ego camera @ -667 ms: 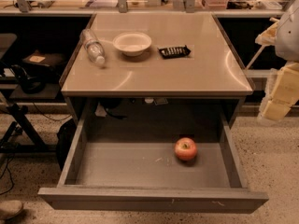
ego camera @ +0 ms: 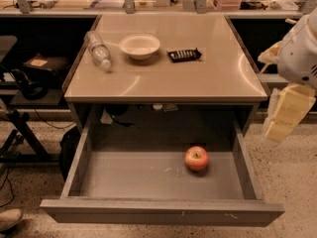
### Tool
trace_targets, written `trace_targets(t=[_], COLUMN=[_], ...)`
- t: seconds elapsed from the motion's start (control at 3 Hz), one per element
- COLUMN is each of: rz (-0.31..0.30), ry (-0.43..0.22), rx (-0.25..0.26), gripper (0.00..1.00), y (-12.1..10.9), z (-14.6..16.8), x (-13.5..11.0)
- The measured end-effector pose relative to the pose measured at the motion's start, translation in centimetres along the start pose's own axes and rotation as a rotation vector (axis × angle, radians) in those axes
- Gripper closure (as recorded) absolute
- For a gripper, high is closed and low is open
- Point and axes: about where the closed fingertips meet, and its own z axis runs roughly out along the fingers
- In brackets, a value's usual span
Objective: Pick apple from top drawer and place on counter
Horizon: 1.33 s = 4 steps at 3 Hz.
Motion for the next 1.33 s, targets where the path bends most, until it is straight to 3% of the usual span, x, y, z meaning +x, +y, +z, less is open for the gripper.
trace_targets(t=[0.33,0.67,1.0,1.33], rz=[-0.029,-0.028,-0.067,-0.023], ry=[-0.099,-0.240,-0.268,-0.250], rx=[-0.046,-0.148,-0.252,-0.259], gripper=[0.00,0.00,0.00,0.00], y=[3.5,8.1,13.6,15.4], z=[4.1,11.3,19.6,22.3], x=[-2.8,-7.5,-13.1,-13.1])
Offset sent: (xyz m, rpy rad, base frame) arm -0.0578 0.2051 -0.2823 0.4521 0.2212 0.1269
